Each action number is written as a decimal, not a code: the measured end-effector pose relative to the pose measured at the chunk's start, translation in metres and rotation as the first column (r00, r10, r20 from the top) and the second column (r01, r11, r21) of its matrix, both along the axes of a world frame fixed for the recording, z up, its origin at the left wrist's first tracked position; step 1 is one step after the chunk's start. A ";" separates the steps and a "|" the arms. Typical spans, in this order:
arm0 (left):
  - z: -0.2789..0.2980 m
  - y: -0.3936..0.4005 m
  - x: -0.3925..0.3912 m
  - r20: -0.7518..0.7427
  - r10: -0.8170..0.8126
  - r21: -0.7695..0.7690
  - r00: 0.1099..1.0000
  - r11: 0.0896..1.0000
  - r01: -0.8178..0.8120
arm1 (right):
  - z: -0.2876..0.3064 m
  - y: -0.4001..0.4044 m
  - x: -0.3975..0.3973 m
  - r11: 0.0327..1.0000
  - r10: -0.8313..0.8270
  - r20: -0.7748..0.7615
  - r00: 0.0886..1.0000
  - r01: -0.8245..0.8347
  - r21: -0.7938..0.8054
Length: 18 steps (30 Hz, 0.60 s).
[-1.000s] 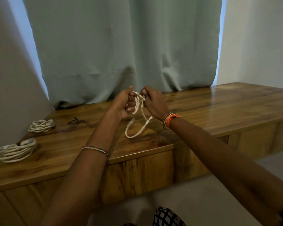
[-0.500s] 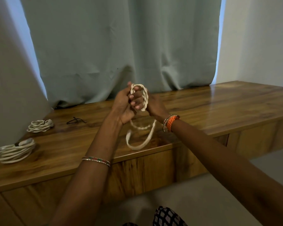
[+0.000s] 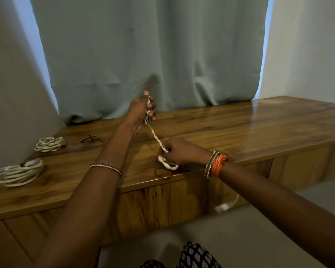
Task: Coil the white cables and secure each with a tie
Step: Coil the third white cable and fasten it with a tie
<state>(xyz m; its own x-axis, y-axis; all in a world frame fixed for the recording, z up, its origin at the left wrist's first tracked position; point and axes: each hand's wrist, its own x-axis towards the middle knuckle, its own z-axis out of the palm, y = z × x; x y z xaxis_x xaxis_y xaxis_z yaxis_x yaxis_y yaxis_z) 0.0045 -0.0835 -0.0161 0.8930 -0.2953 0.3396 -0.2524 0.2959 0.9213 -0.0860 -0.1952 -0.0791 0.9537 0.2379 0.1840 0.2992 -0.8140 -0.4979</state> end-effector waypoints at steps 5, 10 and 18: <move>-0.013 -0.010 -0.006 0.251 0.104 0.388 0.962 0.900 -0.199 | 0.040 0.001 -0.016 0.972 0.072 0.092 0.993 -0.049 -0.230; -0.030 -0.003 -0.008 0.679 0.022 0.563 0.734 0.627 -0.539 | 0.079 -0.010 -0.021 0.971 0.096 0.092 0.991 -0.073 -0.226; -0.012 0.006 -0.023 0.495 -0.078 0.688 0.865 0.643 -0.335 | 0.055 -0.042 0.011 0.669 0.173 0.733 0.658 0.468 -0.578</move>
